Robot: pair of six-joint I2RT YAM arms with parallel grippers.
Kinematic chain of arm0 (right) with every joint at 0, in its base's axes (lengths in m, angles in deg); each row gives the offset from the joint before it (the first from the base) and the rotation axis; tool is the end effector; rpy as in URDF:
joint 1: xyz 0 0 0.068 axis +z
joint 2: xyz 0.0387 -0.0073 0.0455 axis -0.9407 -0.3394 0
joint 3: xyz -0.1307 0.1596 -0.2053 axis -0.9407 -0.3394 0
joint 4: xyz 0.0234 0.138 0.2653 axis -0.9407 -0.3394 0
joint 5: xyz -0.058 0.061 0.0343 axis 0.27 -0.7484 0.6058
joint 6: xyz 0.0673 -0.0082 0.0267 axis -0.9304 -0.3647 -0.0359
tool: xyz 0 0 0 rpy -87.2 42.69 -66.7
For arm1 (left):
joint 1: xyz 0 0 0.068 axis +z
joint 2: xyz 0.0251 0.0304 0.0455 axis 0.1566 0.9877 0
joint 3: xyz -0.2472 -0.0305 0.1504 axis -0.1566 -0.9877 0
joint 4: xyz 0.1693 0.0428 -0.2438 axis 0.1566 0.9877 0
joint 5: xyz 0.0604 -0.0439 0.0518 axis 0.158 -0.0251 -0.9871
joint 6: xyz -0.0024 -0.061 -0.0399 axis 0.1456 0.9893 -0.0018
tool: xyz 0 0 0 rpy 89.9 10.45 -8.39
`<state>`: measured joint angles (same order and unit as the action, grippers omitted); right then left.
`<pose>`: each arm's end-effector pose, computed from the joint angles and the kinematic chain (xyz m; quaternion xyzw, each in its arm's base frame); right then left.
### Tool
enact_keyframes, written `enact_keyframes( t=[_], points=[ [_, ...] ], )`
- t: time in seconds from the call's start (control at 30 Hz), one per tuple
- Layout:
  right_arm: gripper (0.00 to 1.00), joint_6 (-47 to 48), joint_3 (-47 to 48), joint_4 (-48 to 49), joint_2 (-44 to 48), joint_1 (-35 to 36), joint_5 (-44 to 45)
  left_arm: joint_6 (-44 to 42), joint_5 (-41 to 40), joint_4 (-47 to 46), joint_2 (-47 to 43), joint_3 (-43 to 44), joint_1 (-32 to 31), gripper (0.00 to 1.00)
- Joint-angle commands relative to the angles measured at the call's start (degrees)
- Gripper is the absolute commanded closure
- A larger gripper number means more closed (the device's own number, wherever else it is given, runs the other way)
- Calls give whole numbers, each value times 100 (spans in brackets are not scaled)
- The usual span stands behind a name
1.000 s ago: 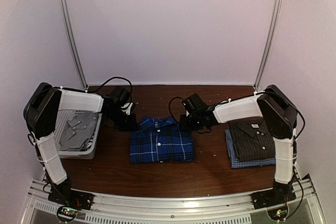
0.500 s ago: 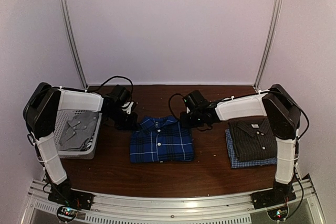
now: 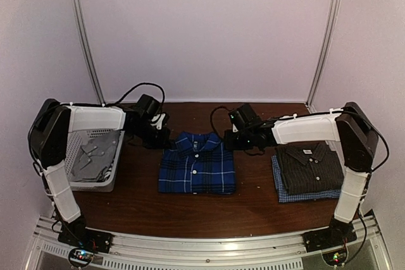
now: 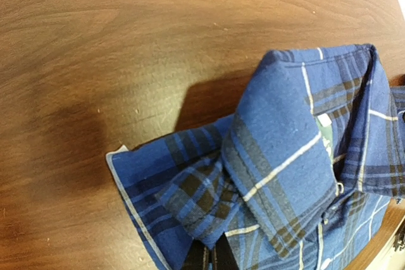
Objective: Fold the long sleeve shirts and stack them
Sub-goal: Smooth out the square-folded shirt at the center of the board.
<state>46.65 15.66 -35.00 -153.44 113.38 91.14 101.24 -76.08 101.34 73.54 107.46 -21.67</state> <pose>0.3414 0.3156 0.1737 -0.0670 0.9227 0.2110 0.3156 0.3676 -0.2343 0.1599 0.0298 0.9554 -0.2348 0.1767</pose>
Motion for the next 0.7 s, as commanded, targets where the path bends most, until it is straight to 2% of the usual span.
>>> enact_keyframes(
  t=[0.0,0.13,0.17,0.23,0.33,0.5,0.67],
  points=[
    [100,-44,-155,127,-228,-113,182,-88,-136,-75,310,198,-17,100],
    [100,41,-32,154,-608,-212,38,4,-542,-38,402,134,-17,100],
    [100,55,19,126,-687,-217,6,-19,-632,-25,454,156,-11,94],
    [100,50,66,56,-708,-221,-41,-140,-819,83,597,278,-9,74],
    [94,17,-35,14,-566,-224,-36,-250,-1014,164,673,432,19,59],
    [80,17,-219,-274,-98,-198,166,-264,-1095,324,533,462,88,57],
    [78,-20,-275,-488,399,79,350,-140,-695,228,172,91,80,56]
  ],
)
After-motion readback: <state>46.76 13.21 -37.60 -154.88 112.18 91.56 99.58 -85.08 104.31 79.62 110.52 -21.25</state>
